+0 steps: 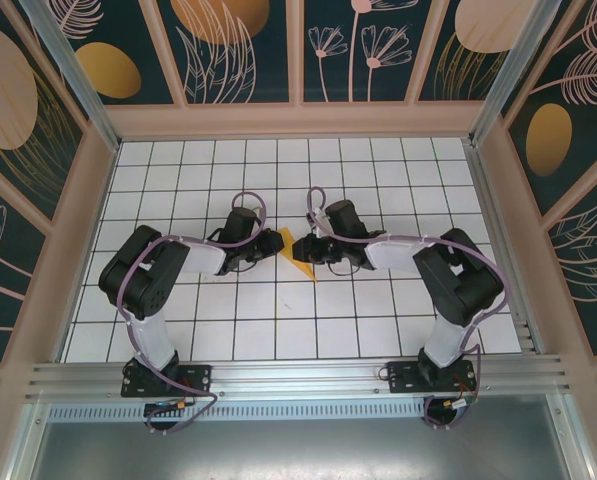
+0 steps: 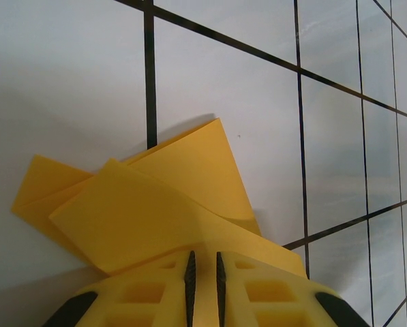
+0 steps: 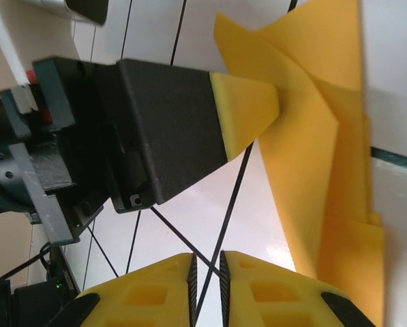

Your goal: Fold a paper plane with a square sheet of paper (pick it up from the middle)

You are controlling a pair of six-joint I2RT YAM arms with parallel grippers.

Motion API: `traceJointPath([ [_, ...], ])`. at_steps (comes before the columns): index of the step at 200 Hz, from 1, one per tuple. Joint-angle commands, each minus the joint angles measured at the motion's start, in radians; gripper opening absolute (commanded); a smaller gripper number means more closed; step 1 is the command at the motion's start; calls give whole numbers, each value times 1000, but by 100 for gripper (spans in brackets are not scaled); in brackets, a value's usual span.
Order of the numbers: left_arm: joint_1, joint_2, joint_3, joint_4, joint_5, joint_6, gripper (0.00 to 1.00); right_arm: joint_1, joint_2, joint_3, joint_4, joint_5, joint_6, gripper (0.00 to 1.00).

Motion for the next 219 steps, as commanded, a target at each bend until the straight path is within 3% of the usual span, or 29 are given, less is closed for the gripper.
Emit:
traceJointPath([
  [1,-2,14,22,-38,-27,1,21,0,55,19,-36,6,-25,19],
  [112,-25,-71,-11,44,72,-7,31,-33,104,4,-17,16,-8,16],
  [183,-40,-19,-12,52,82,-15,25,-34,138,28,-47,25,-12,13],
  [219,-39,4,14,-30,23,0,22,-32,88,34,-46,12,-9,12],
])
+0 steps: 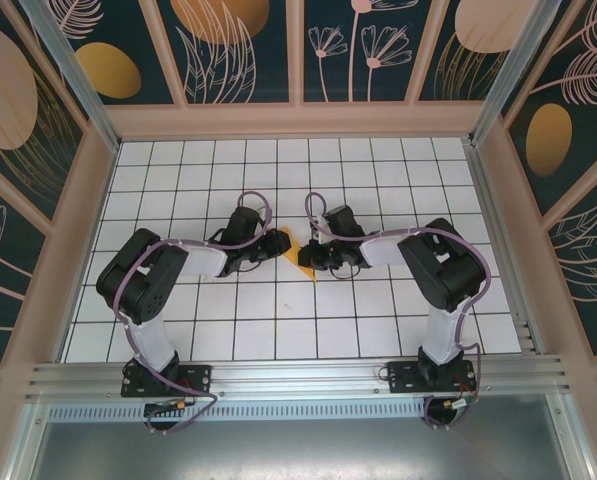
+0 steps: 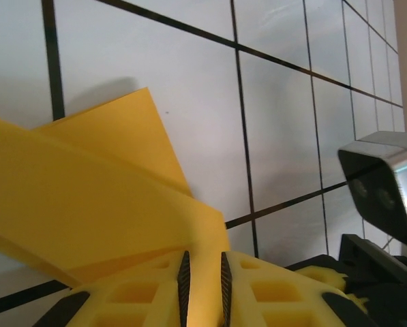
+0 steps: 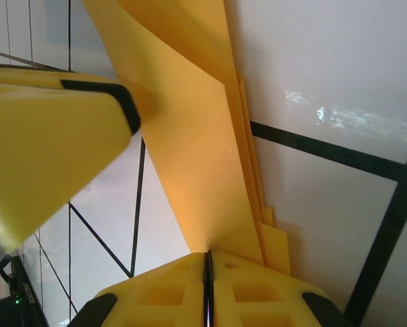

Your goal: Fold a paper plane with a square sheet of paper (pick it up from the middle)

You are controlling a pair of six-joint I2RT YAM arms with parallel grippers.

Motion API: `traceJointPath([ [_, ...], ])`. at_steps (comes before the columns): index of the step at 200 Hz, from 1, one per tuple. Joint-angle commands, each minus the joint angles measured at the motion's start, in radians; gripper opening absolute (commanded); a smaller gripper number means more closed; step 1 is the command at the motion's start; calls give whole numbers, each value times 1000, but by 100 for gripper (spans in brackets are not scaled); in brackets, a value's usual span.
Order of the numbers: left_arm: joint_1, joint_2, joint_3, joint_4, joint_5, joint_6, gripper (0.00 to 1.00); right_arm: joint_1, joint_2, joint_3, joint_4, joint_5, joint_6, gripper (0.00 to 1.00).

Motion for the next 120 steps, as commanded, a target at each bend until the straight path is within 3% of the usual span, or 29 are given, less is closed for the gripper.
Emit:
traceJointPath([
  [1,-3,30,19,-51,-32,8,22,-3,-28,22,-21,-6,-10,12],
  [120,-5,49,55,-139,-98,-1,21,38,-29,-6,-97,14,-50,13],
])
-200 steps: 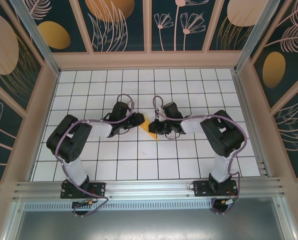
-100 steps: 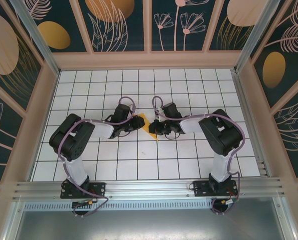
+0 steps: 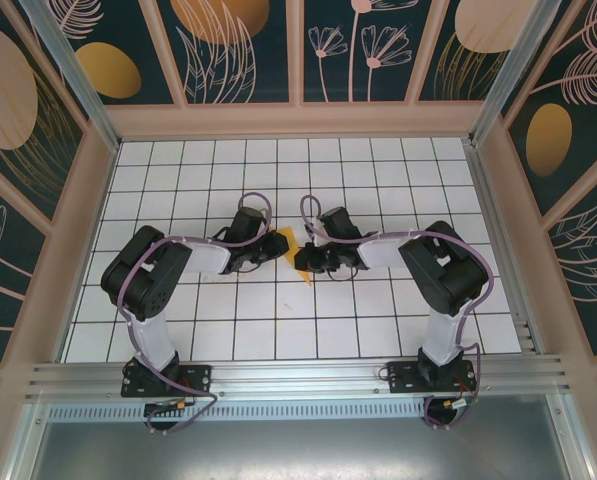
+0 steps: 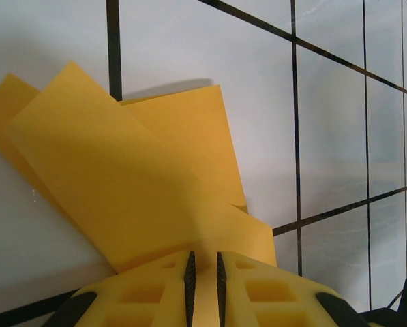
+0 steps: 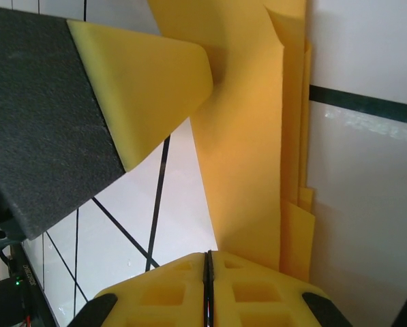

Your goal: Fold a paper plane with a square sheet of paper (pick it up from the middle)

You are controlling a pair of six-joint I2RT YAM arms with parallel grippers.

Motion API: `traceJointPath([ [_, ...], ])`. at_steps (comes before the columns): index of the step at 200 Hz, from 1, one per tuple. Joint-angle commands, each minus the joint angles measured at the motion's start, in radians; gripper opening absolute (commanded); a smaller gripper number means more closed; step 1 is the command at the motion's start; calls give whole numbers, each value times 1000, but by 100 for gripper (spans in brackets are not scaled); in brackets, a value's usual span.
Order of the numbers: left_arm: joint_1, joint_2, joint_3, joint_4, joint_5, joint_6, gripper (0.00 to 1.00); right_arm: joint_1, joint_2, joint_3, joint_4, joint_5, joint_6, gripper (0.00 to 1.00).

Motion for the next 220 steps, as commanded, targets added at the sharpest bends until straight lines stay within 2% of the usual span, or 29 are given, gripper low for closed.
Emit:
traceJointPath([
  [1,-2,23,17,-46,-38,-1,21,0,-3,-13,-52,14,-31,12],
  [75,3,24,74,-105,-75,62,23,-11,43,-46,-144,29,-96,12],
  [131,64,41,75,-75,-81,114,25,-24,70,-77,-157,37,-106,12],
  [220,141,85,122,-125,-184,172,26,-26,82,-86,-164,38,-111,12],
])
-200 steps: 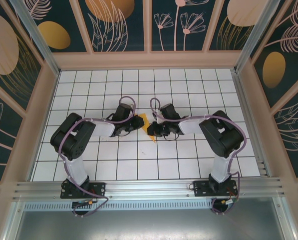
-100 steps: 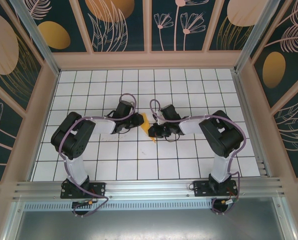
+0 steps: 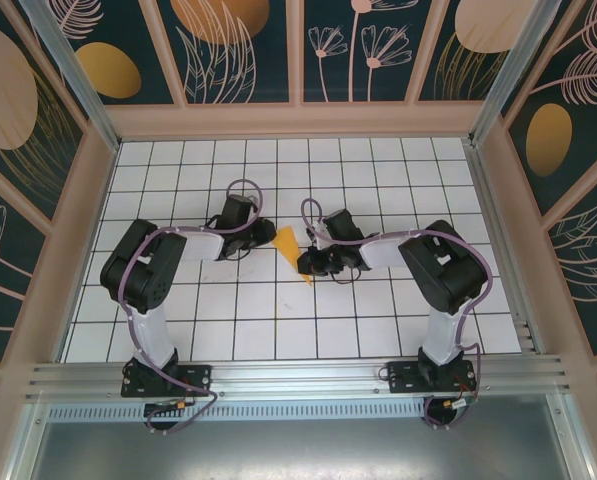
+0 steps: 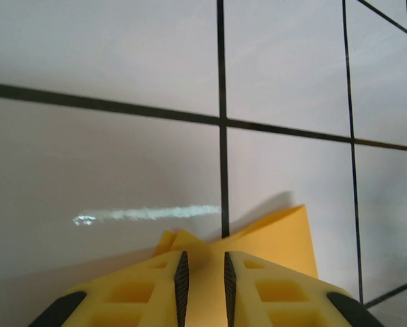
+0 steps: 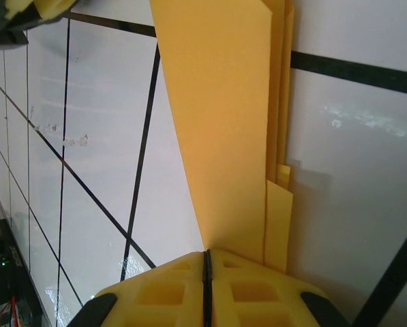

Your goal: Fold a paper plane with a square sheet of paper (pick it up from the middle)

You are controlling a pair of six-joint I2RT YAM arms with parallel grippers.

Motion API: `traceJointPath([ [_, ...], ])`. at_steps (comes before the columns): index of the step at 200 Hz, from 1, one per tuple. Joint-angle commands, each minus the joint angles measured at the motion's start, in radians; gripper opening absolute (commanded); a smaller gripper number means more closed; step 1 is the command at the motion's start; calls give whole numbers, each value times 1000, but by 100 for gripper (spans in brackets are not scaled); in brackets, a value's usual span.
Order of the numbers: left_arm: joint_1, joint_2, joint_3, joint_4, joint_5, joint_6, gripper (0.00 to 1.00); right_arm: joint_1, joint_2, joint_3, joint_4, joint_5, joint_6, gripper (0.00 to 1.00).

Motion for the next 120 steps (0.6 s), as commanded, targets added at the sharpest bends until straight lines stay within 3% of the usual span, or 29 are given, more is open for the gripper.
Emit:
traceJointPath([
  [1,33,43,29,-53,-95,50,26,-6,70,-60,-151,67,-32,12],
  [79,58,29,92,-131,-146,70,26,-7,48,-53,-129,47,-16,13],
  [120,58,-118,77,-188,-168,52,34,-7,-74,18,-48,19,45,24],
])
